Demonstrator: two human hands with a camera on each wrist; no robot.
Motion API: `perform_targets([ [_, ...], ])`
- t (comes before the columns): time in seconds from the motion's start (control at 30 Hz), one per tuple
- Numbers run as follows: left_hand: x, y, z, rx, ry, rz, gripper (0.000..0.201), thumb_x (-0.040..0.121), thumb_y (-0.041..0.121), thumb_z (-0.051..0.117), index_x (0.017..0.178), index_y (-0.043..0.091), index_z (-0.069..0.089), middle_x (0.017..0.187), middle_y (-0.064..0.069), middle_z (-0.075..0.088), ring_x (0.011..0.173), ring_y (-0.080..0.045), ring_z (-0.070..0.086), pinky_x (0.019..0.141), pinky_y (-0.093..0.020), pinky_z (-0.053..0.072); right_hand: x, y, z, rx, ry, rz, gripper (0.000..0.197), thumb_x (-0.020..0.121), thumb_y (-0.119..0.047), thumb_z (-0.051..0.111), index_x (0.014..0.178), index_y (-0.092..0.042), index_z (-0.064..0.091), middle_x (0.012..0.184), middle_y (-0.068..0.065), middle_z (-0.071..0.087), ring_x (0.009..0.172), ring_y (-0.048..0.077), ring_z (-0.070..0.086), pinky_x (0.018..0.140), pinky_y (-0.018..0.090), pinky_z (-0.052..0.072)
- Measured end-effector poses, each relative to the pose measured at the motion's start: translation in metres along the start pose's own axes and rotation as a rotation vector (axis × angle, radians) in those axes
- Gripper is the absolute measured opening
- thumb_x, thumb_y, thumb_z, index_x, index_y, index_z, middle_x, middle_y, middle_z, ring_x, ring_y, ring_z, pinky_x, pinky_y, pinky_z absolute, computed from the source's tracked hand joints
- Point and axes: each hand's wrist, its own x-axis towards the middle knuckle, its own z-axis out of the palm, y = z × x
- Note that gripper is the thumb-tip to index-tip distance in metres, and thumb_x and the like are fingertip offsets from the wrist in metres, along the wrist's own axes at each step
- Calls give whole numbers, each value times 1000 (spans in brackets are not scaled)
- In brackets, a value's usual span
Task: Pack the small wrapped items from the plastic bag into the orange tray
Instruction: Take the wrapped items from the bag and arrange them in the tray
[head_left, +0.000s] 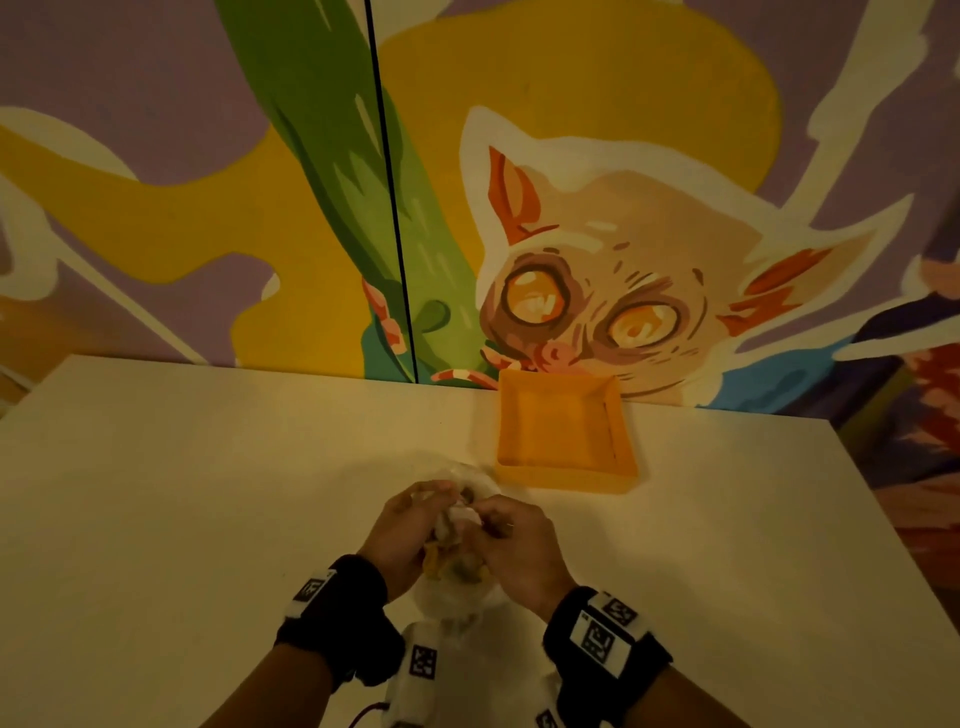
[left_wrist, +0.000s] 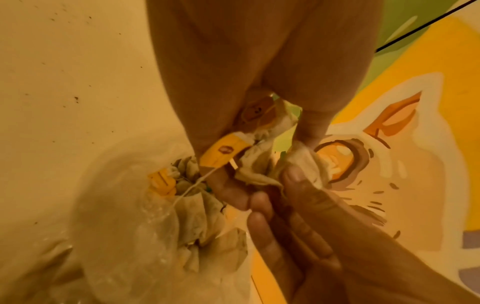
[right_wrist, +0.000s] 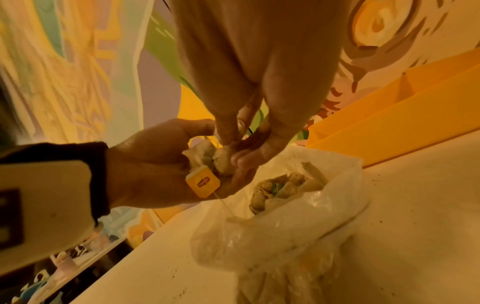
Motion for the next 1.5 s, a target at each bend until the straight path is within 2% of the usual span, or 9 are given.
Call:
perform_targets([
  [0.13,1,0,0,-84,8,-83,27,97,18,53,105,-2,68,104,-24,69,89,-34,67,68,-38,56,1,-4,-3,-19,-14,31,25,90,-29,67,64,-30,65,61,-10,64,57,1,58,55,14,44],
  [0.3,0,10,13,-98,-25,-81,16,95,4,44,89,1,59,74,-15,64,64,-25,64,61,-34,53,7,-5,-9,-109,-24,57,27,94,-37,58,82,-19,75,78,-3,73,69,8,65,70,25,53],
  [0.43,-2,25,22,-146,-166,-95,22,87,19,58,104,5,58,95,-21,56,79,-30,60,69,-37,52,15,-10,-18,-73,-9,26,16,91,-30,64,85,-22,75,82,-6,73,71,3,65,69,22,55],
  [0.63,-5,34,32,-117,-258,-120,27,98,27,50,83,7,60,73,-10,65,66,-19,65,58,-29,54,27,-20,-29,6,-45,-1,9,86,-23,72,83,-31,69,86,-2,74,82,20,71,78,44,59],
  [0.87,2,36,33,-49,-137,-43,20,92,23,59,97,3,57,84,-18,61,70,-25,62,63,-33,53,26,-27,-34,131,-54,78,6,91,-22,66,90,-16,66,96,8,70,78,30,71,75,44,60],
  [1.03,4,43,37,-92,-17,61,12,92,17,63,85,7,62,77,-14,67,70,-26,65,64,-36,54,23,-36,-34,305,-8,159,16,95,-17,59,99,-1,59,106,18,64,81,34,70,75,46,60],
  [1.17,1,61,41,-178,-11,172,10,92,16,63,89,7,62,73,-10,65,67,-20,62,67,-33,53,20,-42,-35,385,-29,194,14,96,-16,57,95,-2,56,108,18,64,80,29,68,78,48,57],
  [1.43,-3,84,46,-410,-118,197,14,97,19,53,87,10,57,71,-5,59,58,-12,53,49,-20,46,17,-39,-31,267,-124,182,13,92,-21,61,95,-8,64,103,8,70,96,27,68,86,42,55],
  [1.5,1,79,41,-484,-110,170,15,98,21,52,89,10,55,71,-4,58,57,-11,52,50,-19,47,14,-37,-29,217,-179,183,12,91,-21,63,92,-9,62,95,4,71,85,26,68,77,39,56],
])
